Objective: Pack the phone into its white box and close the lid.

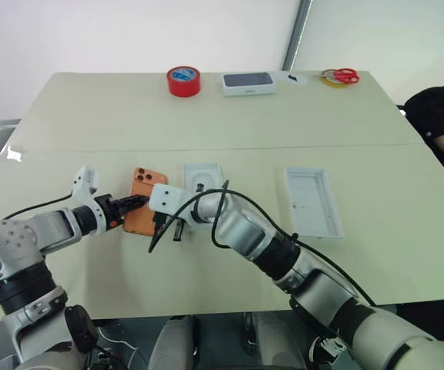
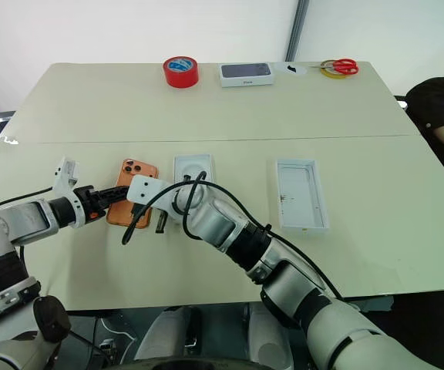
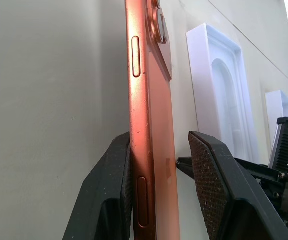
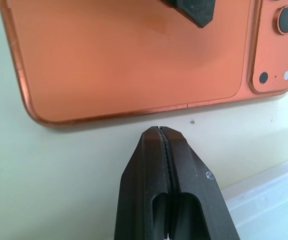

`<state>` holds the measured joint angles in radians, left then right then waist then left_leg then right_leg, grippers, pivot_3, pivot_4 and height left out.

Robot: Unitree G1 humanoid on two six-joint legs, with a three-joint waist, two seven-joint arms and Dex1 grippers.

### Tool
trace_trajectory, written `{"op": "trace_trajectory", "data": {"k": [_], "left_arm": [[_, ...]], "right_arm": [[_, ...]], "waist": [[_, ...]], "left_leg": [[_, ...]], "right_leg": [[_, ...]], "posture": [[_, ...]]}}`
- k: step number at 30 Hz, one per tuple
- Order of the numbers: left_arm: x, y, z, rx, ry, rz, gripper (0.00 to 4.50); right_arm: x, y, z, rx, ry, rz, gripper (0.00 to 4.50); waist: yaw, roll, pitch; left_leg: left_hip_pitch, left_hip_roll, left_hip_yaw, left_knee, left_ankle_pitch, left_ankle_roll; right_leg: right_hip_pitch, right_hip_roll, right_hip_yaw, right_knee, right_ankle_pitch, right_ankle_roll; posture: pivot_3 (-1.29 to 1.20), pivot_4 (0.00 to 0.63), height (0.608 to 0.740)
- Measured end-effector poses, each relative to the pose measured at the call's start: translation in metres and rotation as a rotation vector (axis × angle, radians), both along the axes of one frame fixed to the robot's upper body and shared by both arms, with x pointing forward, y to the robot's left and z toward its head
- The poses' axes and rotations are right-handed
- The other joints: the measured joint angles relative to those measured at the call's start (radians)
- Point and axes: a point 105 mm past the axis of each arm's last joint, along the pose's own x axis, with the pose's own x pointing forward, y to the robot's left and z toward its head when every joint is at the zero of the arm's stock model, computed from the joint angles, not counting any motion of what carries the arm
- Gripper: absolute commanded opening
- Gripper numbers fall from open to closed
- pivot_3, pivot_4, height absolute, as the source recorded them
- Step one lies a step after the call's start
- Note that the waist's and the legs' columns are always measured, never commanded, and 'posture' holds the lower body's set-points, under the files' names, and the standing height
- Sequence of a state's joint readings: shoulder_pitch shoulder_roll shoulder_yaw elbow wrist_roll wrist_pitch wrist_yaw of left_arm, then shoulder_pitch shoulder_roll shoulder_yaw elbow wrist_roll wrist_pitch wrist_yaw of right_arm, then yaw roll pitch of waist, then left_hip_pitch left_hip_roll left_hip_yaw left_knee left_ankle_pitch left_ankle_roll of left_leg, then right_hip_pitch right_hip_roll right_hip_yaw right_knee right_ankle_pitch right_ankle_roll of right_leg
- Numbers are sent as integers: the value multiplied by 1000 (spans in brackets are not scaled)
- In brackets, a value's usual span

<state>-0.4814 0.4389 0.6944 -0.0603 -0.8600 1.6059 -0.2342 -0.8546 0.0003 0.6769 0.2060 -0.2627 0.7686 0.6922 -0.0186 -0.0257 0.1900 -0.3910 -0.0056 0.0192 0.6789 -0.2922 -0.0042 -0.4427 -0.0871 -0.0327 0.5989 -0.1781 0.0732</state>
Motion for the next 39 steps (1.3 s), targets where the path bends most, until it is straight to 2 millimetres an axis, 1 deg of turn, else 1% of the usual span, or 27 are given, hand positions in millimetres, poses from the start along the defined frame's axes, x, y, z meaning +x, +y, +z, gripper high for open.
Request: {"op": "trace_trajectory", "data": {"k": [1,3,4,8,11,13,15,16,17,18,20,22,25,27,28,31,34,39], "left_arm": [[0,0,0,-7,-2,3,1029],[0,0,2,-40,-13,7,101],[0,-2,4,-46,-22,0,40],[0,-1,3,-52,-16,11,40],[1,0,2,-85,-15,32,40],[4,-1,3,-154,-24,62,40],[9,-2,14,-245,-78,91,40],[14,-5,26,-310,-129,102,40],[15,-6,32,-334,-156,104,40],[18,-13,43,-367,-195,102,40],[19,-32,49,-406,-225,76,40],[19,-59,43,-437,-198,43,40],[17,-91,29,-431,-126,5,40],[15,-104,22,-423,-91,-4,40],[14,-107,17,-417,-73,6,40],[15,-103,8,-409,-40,59,40],[14,-102,2,-389,-19,79,40],[17,-101,8,-361,-41,71,40]], "right_arm": [[0,-3,1,4,0,-3,0],[4,-12,10,32,-7,-23,0],[7,-17,15,45,-12,-35,0],[11,-34,33,98,-27,-64,0],[6,-43,47,164,-28,-51,0],[1,-54,61,238,-35,-37,0],[-3,-65,70,290,-49,-19,0],[-4,-76,73,311,-58,-19,0],[-4,-81,74,314,-59,-24,0],[-3,-93,76,335,-52,-36,0],[0,-112,77,357,-40,-63,0],[2,-132,77,360,-40,-82,0],[4,-154,75,359,-35,-121,0],[6,-168,76,357,-34,-155,0],[6,-176,77,356,-32,-170,0],[7,-193,80,357,-39,-209,0],[7,-200,78,348,-37,-226,0],[7,-202,78,349,-46,-233,0]], "waist": [[1,0,0],[2,-1,0],[3,-1,0],[1,-1,0],[3,-1,0],[8,-1,1],[11,-3,2],[13,-4,2],[11,-4,2],[11,-4,2],[13,-4,2],[12,-4,2],[6,-5,2],[5,-5,2],[6,-5,2],[7,-5,2],[10,-5,2],[14,-5,2]], "left_leg": [[0,0,0,0,0,0],[0,0,0,0,0,0],[0,0,0,0,0,0],[0,0,0,-1,0,0],[0,0,0,-1,0,0],[-1,0,0,0,0,0],[-2,0,-1,1,0,0],[-2,0,-1,1,0,0],[-2,0,-1,1,0,0],[-2,-1,-1,1,0,1],[-1,-1,0,1,-1,1],[-1,-2,0,1,-1,2],[-1,-1,1,1,-1,2],[-1,-1,2,1,-1,2],[-1,0,2,1,-1,2],[-1,2,1,1,-1,2],[-1,1,1,1,-1,3],[-2,1,1,2,-1,3]], "right_leg": [[0,0,0,0,0,0],[0,0,0,0,0,0],[0,0,0,0,0,0],[0,0,0,0,0,0],[0,0,0,-1,0,0],[0,0,-1,-1,0,0],[1,0,-2,-2,0,0],[1,0,-2,-3,0,0],[1,-1,-2,-3,0,0],[2,-1,-2,-3,0,0],[3,-1,-2,-4,0,0],[3,-2,-1,-4,0,1],[2,-1,0,-4,0,1],[2,1,0,-4,0,1],[2,2,0,-4,0,0],[2,6,0,-5,-2,-2],[2,6,1,-5,-2,-2],[2,5,1,-5,-3,-2]], "posture": [[0,150,732],[0,150,732],[0,150,732],[0,150,732],[0,150,732],[0,150,732],[0,150,732],[0,150,732],[0,150,732],[0,150,732],[0,150,732],[0,150,732],[0,150,732],[0,150,732],[0,150,732],[0,150,732],[0,150,732],[0,150,732]]}}
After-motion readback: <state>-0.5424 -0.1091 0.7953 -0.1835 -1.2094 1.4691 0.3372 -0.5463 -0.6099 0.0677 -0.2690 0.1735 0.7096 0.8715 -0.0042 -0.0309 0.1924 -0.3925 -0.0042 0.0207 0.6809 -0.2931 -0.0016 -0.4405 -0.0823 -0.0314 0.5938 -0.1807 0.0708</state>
